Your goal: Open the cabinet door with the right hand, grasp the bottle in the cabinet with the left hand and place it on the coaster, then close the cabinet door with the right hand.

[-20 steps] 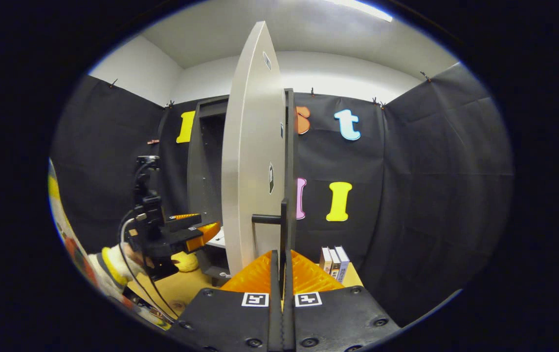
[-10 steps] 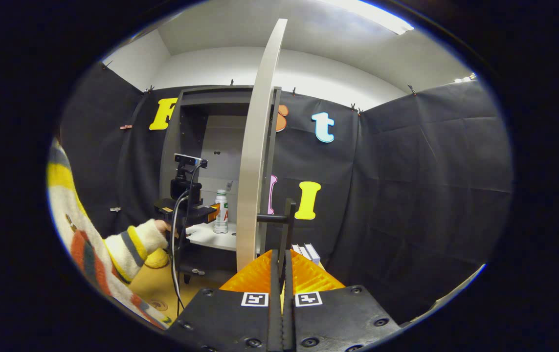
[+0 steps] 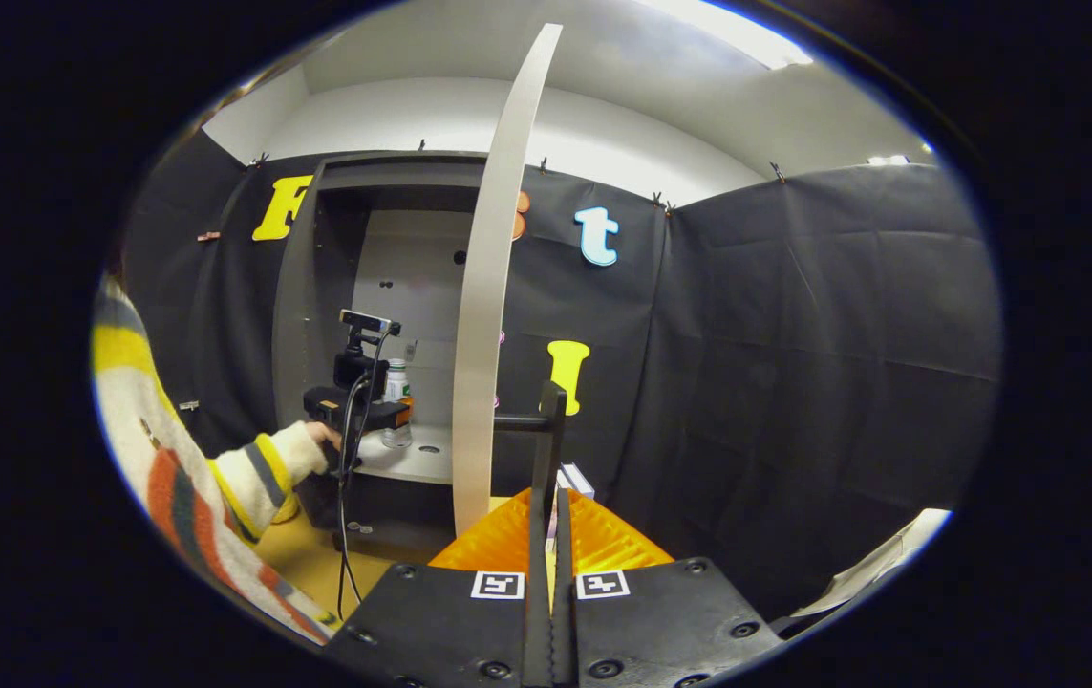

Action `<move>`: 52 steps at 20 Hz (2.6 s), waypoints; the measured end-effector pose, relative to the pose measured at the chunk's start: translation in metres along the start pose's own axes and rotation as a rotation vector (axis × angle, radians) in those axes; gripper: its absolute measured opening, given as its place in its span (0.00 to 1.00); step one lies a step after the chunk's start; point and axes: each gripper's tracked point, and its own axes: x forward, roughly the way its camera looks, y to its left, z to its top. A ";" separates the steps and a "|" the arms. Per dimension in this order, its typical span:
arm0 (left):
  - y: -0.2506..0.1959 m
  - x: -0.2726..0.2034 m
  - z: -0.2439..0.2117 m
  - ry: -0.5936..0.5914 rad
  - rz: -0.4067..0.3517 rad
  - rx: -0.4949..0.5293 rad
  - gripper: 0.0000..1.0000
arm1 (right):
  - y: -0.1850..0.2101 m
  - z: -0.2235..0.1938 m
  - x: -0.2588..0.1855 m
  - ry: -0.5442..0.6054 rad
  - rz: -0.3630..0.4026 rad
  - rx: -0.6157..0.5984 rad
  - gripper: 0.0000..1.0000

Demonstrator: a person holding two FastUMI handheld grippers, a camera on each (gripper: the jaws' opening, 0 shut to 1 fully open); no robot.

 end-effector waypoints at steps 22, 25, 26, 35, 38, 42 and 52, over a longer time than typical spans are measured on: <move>-0.033 -0.256 0.052 -0.064 0.125 -0.011 0.78 | -0.011 -0.029 -0.040 0.008 0.427 0.028 0.05; -0.035 -0.312 0.027 -0.012 0.218 0.032 0.79 | 0.004 -0.035 -0.062 0.001 0.572 -0.009 0.05; -0.033 -0.332 0.020 0.004 0.262 0.050 0.79 | 0.012 -0.034 -0.069 -0.008 0.624 -0.009 0.05; 0.022 -0.458 -0.045 0.129 0.448 0.033 0.80 | 0.100 -0.033 -0.097 -0.057 0.837 0.023 0.05; 0.043 -0.476 -0.082 0.175 0.488 0.022 0.80 | 0.124 -0.036 -0.073 -0.086 0.784 0.007 0.05; 0.053 -0.481 -0.129 0.182 0.468 -0.029 0.80 | 0.194 -0.058 -0.053 -0.071 0.809 -0.021 0.29; 0.077 -0.460 -0.264 0.126 0.452 -0.023 0.80 | 0.268 -0.189 0.034 0.002 0.587 -0.073 0.98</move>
